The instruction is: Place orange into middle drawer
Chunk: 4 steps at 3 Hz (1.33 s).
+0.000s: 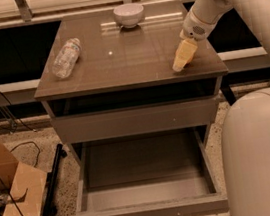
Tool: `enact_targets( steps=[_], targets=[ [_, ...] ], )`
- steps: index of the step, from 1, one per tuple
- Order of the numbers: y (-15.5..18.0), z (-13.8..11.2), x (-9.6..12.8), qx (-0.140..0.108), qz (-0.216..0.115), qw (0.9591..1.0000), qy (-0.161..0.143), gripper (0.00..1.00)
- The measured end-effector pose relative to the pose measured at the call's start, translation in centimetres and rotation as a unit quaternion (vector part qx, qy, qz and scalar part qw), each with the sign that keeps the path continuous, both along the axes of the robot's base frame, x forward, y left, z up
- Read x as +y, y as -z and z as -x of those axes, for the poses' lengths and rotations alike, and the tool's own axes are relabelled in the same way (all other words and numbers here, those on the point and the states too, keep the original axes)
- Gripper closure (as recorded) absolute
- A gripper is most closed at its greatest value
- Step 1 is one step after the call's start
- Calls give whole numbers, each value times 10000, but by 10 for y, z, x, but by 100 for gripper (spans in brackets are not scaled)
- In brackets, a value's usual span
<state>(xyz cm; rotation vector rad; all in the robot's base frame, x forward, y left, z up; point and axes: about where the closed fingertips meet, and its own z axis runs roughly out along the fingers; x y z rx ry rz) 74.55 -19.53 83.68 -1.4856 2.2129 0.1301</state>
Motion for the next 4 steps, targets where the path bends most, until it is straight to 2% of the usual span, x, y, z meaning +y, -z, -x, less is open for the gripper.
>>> enact_targets(
  steps=[2,3,4],
  targets=[
    [5,6,-12,77,187,9998,88,65],
    [-7,18,-11,39,142,9999,-24,88],
    [-31,48,3,-126,-155,9988,-444,100]
  ],
)
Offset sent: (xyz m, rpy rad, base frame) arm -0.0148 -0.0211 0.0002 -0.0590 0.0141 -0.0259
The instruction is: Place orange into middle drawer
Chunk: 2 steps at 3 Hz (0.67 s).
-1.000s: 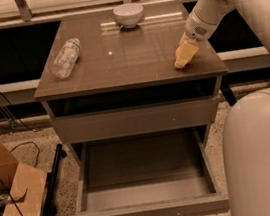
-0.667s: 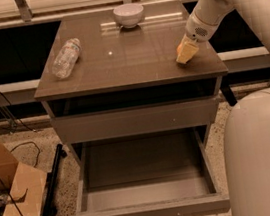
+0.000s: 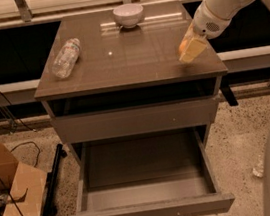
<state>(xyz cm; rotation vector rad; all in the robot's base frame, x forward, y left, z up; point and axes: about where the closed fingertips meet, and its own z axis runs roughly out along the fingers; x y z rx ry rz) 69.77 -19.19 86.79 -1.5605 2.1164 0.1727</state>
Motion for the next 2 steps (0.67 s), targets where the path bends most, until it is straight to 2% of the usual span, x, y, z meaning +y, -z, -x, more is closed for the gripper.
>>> enact_targets(
  steps=[1,2],
  targets=[
    [-23,76,49,-66,-585,9944,-876,100],
    [-16,138,84,159,-878,9858,-1424,100]
  ],
)
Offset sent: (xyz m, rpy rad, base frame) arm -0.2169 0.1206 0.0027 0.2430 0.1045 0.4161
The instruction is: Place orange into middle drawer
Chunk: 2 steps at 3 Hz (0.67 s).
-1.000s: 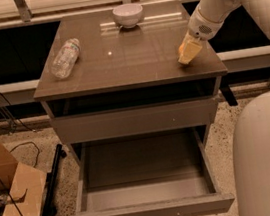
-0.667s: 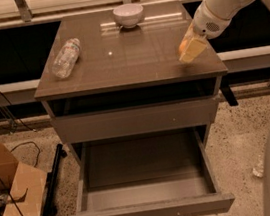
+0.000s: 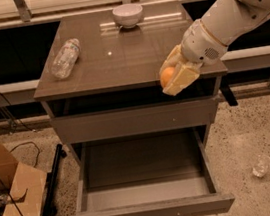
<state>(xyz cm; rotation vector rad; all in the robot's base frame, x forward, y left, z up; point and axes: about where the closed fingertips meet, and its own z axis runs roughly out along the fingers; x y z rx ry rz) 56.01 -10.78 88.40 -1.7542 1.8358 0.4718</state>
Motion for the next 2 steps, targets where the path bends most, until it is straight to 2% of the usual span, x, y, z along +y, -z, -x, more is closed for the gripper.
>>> enact_targets(
  steps=[1,2],
  targets=[
    [14,59,40,207,-149,9987,-447,100],
    [49,94,73,498,-430,9963,-551,100]
  ],
)
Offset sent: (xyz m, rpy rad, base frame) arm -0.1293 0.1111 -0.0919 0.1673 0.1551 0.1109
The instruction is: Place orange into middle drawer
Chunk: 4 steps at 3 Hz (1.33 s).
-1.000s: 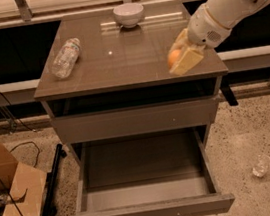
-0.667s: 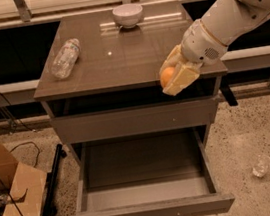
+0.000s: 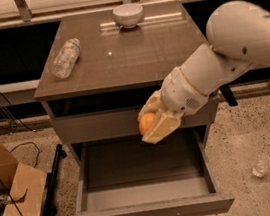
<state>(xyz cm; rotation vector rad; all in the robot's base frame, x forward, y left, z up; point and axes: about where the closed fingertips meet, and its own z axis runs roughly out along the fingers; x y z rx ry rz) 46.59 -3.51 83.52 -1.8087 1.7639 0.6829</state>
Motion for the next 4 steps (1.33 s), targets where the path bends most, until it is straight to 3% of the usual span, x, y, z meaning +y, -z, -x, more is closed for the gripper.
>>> enact_targets(
  steps=[1,2,3,4],
  targets=[
    [48,4,21,361,-211,9990,150,100],
    [98,-11,37,730,-241,9969,192,100],
    [107,-12,41,803,-256,9963,174,100],
    [120,-14,43,889,-172,9953,351,100]
  ],
)
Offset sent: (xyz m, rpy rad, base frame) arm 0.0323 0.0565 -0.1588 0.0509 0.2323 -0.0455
